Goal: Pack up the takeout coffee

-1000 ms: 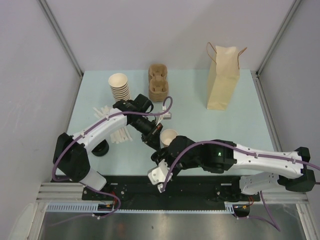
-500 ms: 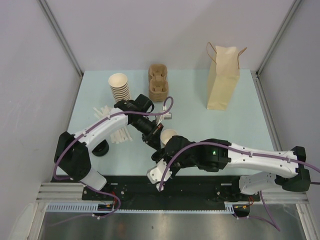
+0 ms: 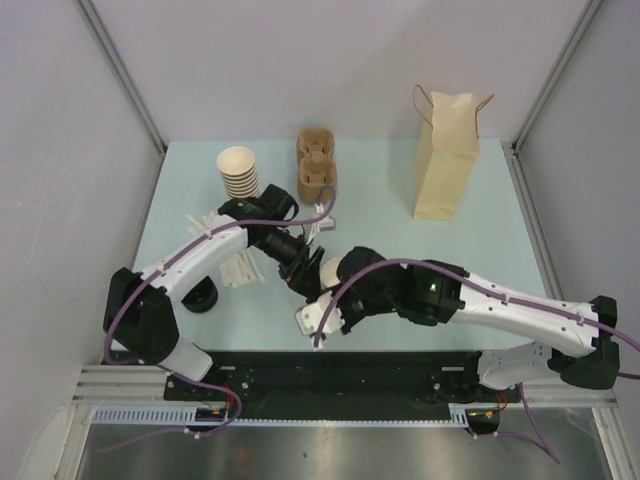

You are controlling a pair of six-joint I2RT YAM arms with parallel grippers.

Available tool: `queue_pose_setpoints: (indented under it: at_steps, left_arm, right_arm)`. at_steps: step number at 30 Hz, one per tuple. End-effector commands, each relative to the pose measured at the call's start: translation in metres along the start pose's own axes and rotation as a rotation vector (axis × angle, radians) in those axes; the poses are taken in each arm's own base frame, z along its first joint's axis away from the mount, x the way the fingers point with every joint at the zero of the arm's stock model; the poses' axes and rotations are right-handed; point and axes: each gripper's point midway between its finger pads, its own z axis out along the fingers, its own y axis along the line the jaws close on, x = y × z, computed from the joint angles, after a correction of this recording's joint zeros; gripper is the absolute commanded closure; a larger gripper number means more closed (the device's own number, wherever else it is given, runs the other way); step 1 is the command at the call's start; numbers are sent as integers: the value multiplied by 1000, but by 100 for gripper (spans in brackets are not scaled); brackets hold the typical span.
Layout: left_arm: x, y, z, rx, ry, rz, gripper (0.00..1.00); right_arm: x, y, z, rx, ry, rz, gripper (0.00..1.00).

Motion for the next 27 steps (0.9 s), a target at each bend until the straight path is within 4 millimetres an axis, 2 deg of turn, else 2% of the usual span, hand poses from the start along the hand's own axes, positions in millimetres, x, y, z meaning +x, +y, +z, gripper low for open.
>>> queue_pose_setpoints:
  at_steps: [1,2,3,4,5,6,7,8,9,10,11,12,13,14,15,16,17,18,19,20,21,23,27]
  left_arm:
    - [-26,-15,-40,12,-181,46,14]
    - [-32,-17,-50,-3,-223,61,13]
    - [-38,-11,-66,-32,-280,49,13]
    - [-49,-7,-77,-54,-345,43,12]
    - [-55,-12,-92,-82,-414,64,12]
    - [-54,-1,-106,-127,-478,33,12]
    - [-67,2,-119,-167,-565,44,12]
    - [-70,6,-130,-236,-624,52,10]
    - [-66,0,-136,-280,-684,75,9]
    - [-78,-7,-149,-309,-774,113,8]
    - [-81,-12,-154,-322,-827,123,8]
    - [-78,-11,-157,-364,-895,112,9]
    - [-89,-18,-165,-358,-967,111,10]
    - [-92,-17,-165,-376,-989,101,13]
    - [-102,-26,-164,-381,-1001,113,14]
    - [-106,-22,-157,-385,-975,89,16]
    - [-111,-22,-152,-386,-954,75,18]
    - [-121,-33,-152,-388,-954,86,19]
    - [-124,-24,-144,-386,-922,34,20]
    - [-128,-24,-143,-386,-918,18,23]
    - [-134,-29,-146,-384,-929,10,25]
    - [-139,-24,-147,-393,-929,-13,29]
    - [-144,-32,-146,-368,-933,-28,30]
  right_arm:
    - [-4,-37,-38,108,-121,250,100]
    - [-7,-39,-43,93,-172,295,100]
    - [6,-49,-48,122,-175,365,100]
    - [1,-53,-52,120,-233,461,100]
    - [3,-59,-58,135,-263,519,100]
    - [23,-74,-66,185,-264,628,100]
    - [18,-83,-71,186,-341,752,100]
    - [26,-94,-76,203,-374,854,100]
    - [34,-103,-81,218,-409,945,100]
    - [61,-128,-94,306,-443,1047,100]
    - [57,-132,-101,251,-531,1237,100]
    - [68,-140,-99,234,-561,1336,100]
    - [79,-155,-110,249,-626,1409,100]
    - [82,-160,-109,232,-657,1475,100]
    - [83,-164,-108,192,-695,1594,100]
    - [80,-172,-112,193,-741,1587,100]
    - [80,-172,-110,182,-759,1612,100]
    - [74,-173,-113,154,-797,1672,100]
    - [68,-179,-119,163,-847,1642,100]
    - [67,-177,-114,149,-858,1667,100]
    - [62,-181,-119,150,-893,1662,100]
    - [60,-179,-119,153,-899,1676,100]
    - [59,-170,-115,170,-903,1694,100]
